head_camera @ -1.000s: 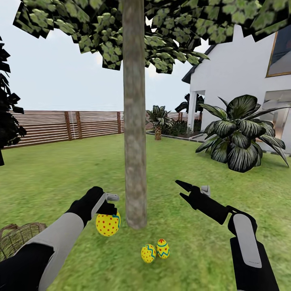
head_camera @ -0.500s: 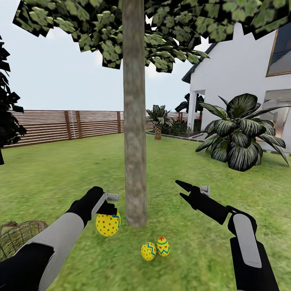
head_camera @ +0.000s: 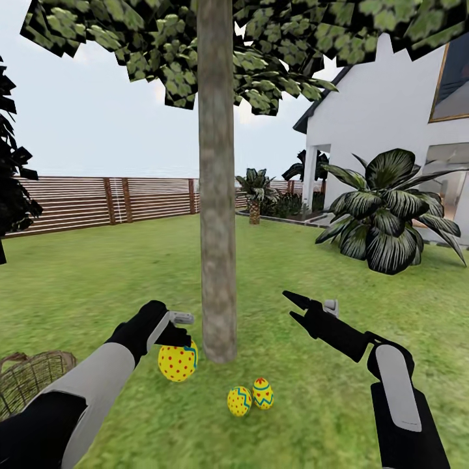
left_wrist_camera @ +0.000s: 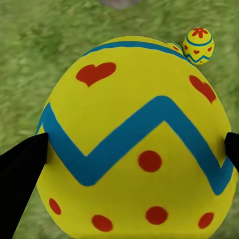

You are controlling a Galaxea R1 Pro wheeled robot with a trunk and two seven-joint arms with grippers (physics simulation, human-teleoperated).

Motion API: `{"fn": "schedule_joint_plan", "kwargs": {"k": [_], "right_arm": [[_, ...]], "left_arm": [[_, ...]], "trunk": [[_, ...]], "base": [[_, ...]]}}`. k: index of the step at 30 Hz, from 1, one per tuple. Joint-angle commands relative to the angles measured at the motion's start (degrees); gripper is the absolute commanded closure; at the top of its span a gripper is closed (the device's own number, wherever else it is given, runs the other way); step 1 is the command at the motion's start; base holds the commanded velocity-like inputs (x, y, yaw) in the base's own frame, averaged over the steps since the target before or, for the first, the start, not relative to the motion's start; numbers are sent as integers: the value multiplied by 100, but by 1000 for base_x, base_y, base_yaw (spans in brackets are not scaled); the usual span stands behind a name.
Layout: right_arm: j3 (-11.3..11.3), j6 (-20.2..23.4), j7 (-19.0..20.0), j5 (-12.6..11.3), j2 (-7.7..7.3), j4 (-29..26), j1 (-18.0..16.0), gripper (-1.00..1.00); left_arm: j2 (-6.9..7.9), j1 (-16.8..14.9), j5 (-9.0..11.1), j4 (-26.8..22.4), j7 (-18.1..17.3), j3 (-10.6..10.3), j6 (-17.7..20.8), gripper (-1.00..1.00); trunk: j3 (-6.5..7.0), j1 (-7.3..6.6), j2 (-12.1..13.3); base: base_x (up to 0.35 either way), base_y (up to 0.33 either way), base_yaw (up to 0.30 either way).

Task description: Take the three Easter eggs out of the wicker basket on the lawn in the garden, then place them on the lawn next to a single tree (choose any tree) so that all three eggs are next to the same tree and none are left in the basket.

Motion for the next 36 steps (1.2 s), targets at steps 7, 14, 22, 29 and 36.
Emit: {"fn": "schedule_joint_plan", "kwargs": {"k": [7, 14, 22, 29, 36], "right_arm": [[-10, 34, 58, 46, 18, 0, -7, -100], [-5, 34, 58, 42, 31, 0, -7, -100], [1, 34, 58, 33, 41, 0, -7, -100], [3, 34, 58, 30, 46, 0, -7, -100], [4, 34, 58, 43, 50, 0, -7, -100]], "left_arm": [[0, -5, 54, -11, 25, -31, 21, 100], [-8, -5, 45, -3, 19, -29, 21, 100], [-41, -5, 29, 0, 8, -31, 134, 100], [-53, -5, 35, -2, 21, -31, 261, 100], [-71, -5, 34, -2, 28, -40, 267, 100]], "trunk": [[-133, 154, -286], [-259, 308, -567], [-402, 484, -888], [-528, 637, -1168], [-654, 791, -1449]], "base": [[0, 0, 0], [0, 0, 0], [0, 0, 0], [0, 0, 0], [0, 0, 0]]}}
